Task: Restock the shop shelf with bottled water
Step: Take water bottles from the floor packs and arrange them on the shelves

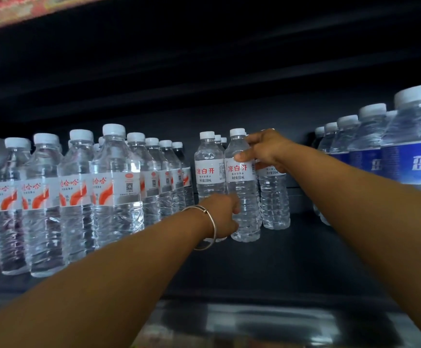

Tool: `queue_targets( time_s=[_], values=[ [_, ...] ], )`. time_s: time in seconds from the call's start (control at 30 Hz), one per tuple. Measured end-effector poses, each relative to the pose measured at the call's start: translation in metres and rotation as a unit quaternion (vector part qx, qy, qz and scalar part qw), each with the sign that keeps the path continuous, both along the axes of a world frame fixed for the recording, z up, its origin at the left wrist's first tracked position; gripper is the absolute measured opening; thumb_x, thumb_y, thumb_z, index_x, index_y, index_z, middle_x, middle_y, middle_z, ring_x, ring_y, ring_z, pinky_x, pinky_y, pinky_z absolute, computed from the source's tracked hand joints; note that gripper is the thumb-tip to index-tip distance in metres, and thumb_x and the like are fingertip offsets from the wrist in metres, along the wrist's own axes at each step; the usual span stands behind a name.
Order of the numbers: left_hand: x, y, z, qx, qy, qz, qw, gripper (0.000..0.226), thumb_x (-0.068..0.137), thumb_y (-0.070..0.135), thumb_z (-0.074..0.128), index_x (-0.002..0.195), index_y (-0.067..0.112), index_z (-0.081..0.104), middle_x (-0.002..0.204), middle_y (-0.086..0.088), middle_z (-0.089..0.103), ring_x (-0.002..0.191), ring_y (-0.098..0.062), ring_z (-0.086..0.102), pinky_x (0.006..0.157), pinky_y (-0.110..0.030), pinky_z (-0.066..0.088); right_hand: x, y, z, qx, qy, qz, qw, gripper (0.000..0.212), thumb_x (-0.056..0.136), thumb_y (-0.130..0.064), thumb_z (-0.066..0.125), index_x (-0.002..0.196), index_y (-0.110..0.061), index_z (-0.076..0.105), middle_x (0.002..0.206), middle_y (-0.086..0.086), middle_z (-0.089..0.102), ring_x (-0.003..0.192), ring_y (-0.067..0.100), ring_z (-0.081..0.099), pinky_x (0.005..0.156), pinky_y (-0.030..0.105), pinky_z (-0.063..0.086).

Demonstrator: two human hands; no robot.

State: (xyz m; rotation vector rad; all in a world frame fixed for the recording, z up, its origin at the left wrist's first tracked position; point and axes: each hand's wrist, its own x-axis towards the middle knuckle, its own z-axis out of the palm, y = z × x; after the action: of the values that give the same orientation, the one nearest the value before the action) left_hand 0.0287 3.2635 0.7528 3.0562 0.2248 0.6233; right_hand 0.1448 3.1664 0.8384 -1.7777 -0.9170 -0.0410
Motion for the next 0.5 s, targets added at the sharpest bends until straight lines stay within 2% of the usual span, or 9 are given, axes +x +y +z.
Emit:
queue_targets(
  time_s=[0.17, 0.33, 0.5],
  values=[
    [0.003, -0.002, -0.002, 0.007, 0.005, 0.011, 1.000, 0.028, 0.085, 0.016, 0.060, 0.111, 0.012, 0.052, 0.111, -0.009, 0.060, 0.099, -0.027, 0.057, 0.084, -0.032, 0.047, 0.003, 0.005, -0.004, 0.013, -0.012, -0.010, 1.000, 0.072, 0.065, -0.015, 0.083, 0.130, -0.014, 0.052, 0.122, 0.004, 0.063, 0.101, 0.027, 0.065, 0.088, 0.043, 0.054],
    [0.002, -0.004, -0.003, 0.004, 0.004, 0.014, 1.000, 0.028, 0.085, 0.015, 0.059, 0.112, 0.011, 0.052, 0.111, -0.009, 0.059, 0.099, -0.026, 0.056, 0.080, -0.028, 0.044, 0.005, 0.005, -0.008, 0.018, -0.023, -0.005, 1.000, 0.065, 0.064, -0.021, 0.084, 0.123, -0.017, 0.057, 0.113, 0.004, 0.067, 0.096, 0.025, 0.066, 0.087, 0.043, 0.054],
    [-0.003, -0.007, -0.004, 0.012, 0.005, 0.017, 1.000, 0.028, 0.086, 0.014, 0.059, 0.112, 0.009, 0.051, 0.111, -0.010, 0.060, 0.100, -0.027, 0.056, 0.083, -0.030, 0.045, 0.000, 0.003, -0.015, 0.031, -0.046, -0.022, 0.998, 0.073, 0.067, -0.025, 0.083, 0.131, -0.015, 0.050, 0.121, 0.007, 0.062, 0.103, 0.027, 0.064, 0.086, 0.043, 0.055]
  ],
)
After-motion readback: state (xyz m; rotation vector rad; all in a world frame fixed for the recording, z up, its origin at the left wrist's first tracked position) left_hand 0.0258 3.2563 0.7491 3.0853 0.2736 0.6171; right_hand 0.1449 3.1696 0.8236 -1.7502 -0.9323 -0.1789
